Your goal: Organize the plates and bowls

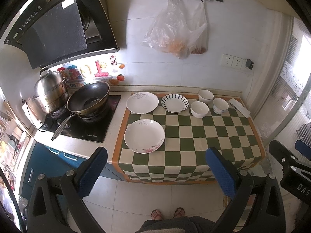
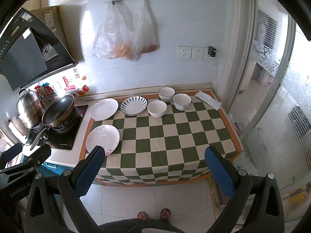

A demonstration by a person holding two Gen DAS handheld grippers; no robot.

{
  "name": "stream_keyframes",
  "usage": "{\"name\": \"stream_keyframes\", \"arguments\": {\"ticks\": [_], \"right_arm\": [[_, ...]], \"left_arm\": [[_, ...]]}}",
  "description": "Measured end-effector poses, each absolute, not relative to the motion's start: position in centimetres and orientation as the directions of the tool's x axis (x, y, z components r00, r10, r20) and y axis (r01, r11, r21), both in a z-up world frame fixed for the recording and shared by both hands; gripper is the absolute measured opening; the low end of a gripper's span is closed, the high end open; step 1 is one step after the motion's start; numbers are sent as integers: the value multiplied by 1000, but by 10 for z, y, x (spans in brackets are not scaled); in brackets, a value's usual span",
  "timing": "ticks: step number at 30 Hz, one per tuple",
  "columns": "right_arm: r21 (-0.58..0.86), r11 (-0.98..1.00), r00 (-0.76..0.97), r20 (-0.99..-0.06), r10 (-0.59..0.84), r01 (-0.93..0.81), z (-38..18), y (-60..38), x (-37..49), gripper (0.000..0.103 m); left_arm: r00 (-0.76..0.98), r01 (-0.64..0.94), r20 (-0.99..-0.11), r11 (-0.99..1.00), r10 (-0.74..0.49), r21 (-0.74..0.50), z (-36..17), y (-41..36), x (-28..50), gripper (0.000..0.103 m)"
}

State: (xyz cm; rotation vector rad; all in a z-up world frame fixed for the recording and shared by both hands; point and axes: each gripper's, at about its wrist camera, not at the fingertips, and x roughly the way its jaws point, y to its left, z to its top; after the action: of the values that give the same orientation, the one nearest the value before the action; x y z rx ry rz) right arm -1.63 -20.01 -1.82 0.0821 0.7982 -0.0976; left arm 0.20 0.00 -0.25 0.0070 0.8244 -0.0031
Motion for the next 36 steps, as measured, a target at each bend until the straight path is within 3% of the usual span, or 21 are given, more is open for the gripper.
{"name": "stream_keyframes", "arguments": {"ticks": [36], "right_arm": [[75, 991, 700, -714, -25, 112, -26, -192, -7, 103]], "left_arm": [[686, -12, -728, 1000, -7, -21, -5, 10, 6, 103]]}}
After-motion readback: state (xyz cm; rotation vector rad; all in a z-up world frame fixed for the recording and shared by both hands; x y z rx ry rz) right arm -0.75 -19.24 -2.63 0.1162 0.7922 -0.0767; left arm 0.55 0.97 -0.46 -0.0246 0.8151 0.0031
